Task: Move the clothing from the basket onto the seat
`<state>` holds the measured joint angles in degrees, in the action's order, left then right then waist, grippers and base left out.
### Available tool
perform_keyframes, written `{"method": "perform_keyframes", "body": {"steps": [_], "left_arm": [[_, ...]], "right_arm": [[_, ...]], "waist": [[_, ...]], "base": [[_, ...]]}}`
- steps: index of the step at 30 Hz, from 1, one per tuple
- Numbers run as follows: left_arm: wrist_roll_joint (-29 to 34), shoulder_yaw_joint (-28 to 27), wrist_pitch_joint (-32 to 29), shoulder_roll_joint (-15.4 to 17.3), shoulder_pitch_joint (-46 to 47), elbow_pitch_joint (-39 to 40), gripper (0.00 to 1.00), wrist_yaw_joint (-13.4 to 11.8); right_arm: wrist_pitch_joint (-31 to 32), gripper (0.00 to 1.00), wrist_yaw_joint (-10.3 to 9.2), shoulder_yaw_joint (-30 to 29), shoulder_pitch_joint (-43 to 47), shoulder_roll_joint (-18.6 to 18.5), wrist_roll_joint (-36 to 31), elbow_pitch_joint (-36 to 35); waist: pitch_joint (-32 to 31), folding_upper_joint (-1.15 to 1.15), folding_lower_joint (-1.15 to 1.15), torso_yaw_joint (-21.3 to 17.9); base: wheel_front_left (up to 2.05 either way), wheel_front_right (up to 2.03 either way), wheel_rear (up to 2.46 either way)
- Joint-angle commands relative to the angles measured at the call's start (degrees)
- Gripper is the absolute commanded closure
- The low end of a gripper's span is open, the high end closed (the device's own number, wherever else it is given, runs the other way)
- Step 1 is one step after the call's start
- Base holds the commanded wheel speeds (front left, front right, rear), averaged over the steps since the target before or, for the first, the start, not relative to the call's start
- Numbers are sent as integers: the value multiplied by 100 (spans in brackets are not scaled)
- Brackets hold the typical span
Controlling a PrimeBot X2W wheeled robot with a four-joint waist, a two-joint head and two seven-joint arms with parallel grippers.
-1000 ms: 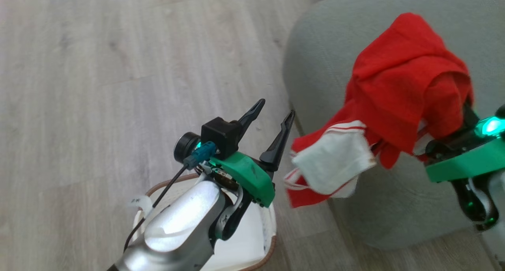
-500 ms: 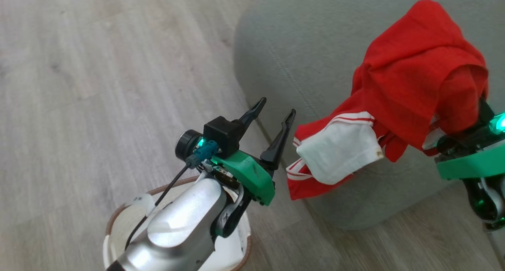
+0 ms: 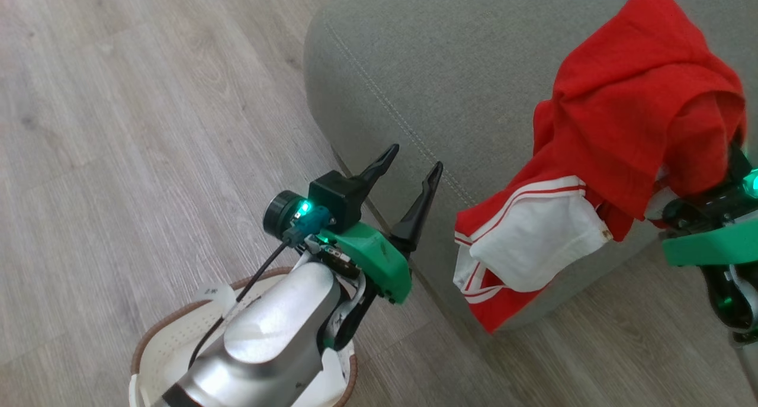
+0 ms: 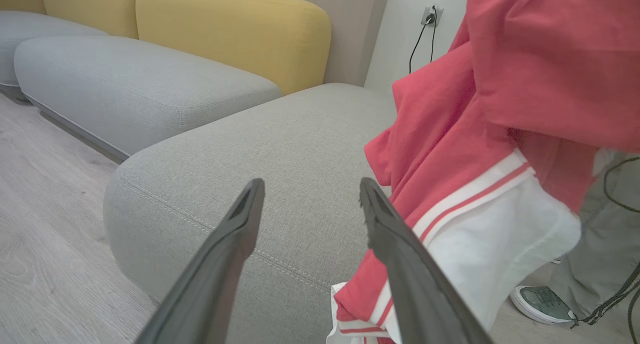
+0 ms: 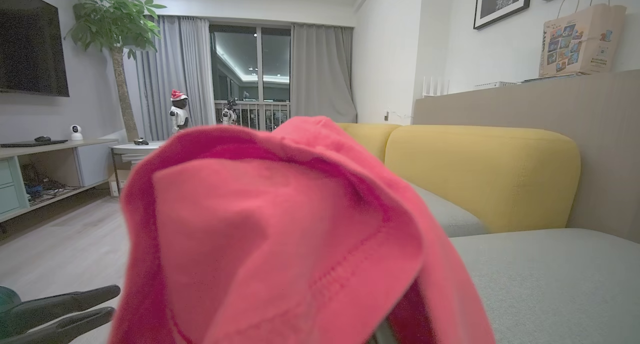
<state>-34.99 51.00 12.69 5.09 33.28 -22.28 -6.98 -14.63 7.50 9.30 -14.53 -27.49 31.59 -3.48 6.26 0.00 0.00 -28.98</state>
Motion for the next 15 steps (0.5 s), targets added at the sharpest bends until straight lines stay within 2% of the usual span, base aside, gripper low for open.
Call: {"method": "perform_keyframes", "body": {"steps": [1, 7, 15], "left_arm": [[22, -181, 65, -10, 369, 145, 0, 30], [47, -134, 74, -49, 487, 90, 0, 30], [105, 13, 46, -136, 745, -14, 0, 5]], "right_arm": [[-37, 100, -1, -2, -100, -149, 8, -208], [-37, 100, -1, 40, -496, -356, 121, -86], [-37, 100, -1, 1, -1604, -960, 660, 488]], "waist": [[26, 0, 0, -14], [169, 0, 0, 21], [560, 0, 0, 254]], "base": [[0, 0, 0], [0, 0, 0], [0, 0, 0]]}}
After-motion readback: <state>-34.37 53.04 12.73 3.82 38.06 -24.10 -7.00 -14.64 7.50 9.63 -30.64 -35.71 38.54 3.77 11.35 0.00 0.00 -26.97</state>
